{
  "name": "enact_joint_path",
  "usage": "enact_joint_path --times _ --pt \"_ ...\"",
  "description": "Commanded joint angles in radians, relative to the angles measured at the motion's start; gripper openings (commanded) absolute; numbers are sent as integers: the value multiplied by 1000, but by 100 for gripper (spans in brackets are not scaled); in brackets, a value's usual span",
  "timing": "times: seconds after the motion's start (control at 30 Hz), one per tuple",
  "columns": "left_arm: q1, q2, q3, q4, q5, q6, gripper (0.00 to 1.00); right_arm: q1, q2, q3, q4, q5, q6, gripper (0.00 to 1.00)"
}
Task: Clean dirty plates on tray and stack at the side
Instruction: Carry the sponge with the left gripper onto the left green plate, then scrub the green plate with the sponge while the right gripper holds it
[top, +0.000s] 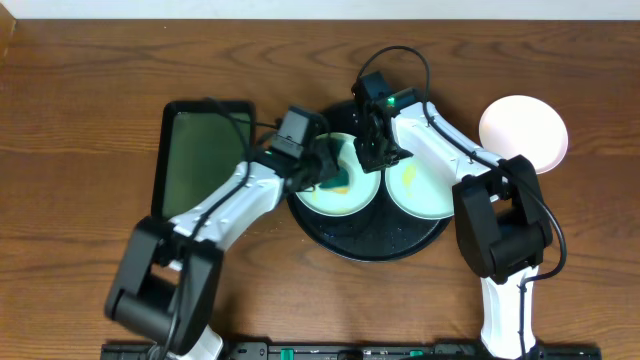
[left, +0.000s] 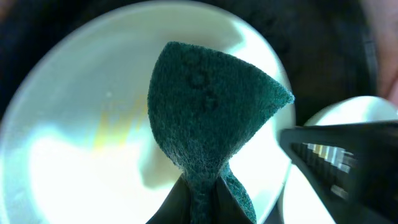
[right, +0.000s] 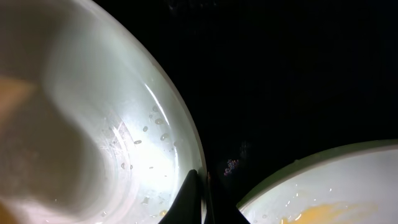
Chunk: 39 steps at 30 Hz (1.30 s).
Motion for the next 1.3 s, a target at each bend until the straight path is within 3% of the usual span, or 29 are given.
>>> enact_joint_path --times 0.0,0.17,0.4,0.53,0.67,0.77,0.9,1.07,1.27 --pt "-11 38 -4 25 -55 -46 8 -13 -26 -5 -3 32 -12 1" --pt "-19 76 -4 33 -85 -17 8 -13 -26 -5 -3 31 -11 1" --pt "-15 77 -4 -166 -560 55 8 -15 -26 -5 -7 31 -12 1" --pt "-10 69 -2 -183 -639 201 8 -14 -26 -6 -7 31 -12 1" --pt "-11 25 19 -183 -618 206 8 -15 -26 -6 -7 31 -11 1" --pt "-11 -37 32 -144 -520 194 8 -15 -26 -6 -8 30 -11 1" --pt "-11 -92 32 -58 -376 91 8 -14 -26 -6 -8 21 -11 1" --pt "-14 -62 31 29 -167 -18 8 -14 -26 -6 4 7 -3 1" --pt "-32 36 31 62 -83 -65 8 -14 -26 -6 11 -4 5 1"
